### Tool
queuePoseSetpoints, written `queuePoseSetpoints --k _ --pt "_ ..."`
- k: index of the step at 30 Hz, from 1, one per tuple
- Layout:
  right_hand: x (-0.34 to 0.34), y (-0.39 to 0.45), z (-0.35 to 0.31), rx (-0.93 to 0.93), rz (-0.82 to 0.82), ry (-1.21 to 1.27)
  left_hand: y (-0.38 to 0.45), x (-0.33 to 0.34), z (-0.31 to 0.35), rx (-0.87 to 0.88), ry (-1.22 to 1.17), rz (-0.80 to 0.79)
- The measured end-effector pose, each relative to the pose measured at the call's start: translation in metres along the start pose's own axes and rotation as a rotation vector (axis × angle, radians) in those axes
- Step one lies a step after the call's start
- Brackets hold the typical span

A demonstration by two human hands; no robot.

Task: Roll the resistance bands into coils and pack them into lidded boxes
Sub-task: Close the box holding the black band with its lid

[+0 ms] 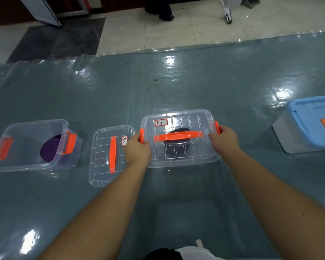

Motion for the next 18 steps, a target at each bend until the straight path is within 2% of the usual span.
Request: queuePoseSetpoints --k 5,11,14,16,18 --pt "0.0 -0.008 -0.007 -0.074 0.074 -0.11 0.0 -0.002 0.0 0.015 0.008 -0.01" --pt "-0.001 -0.016 -0.015 -0.084 0.064 -0.208 0.001 -0.005 0.002 0.046 0.065 -0.065" --pt "0.001 -0.028 -0.015 -0.049 0.038 -0.237 -0.004 -0.007 0.01 0.133 0.233 -0.196" --pt "0.002 -0.043 -0.012 -0.069 0.071 -0.234 -0.012 -0.009 0.009 0.172 0.244 -0.309" --pt "0.004 -0.063 -0.008 -0.161 0.12 -0.314 -0.021 -0.009 0.001 0.189 0.218 -0.357"
Point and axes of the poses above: each hand's wrist, its own y-axis towards the middle knuckle, its own x-axis out of the palm, z = x × y, the point moved 7 cm from there along y, towards the middle knuckle, and after that the axes turned 5 degrees about x, right-handed, at the moved point
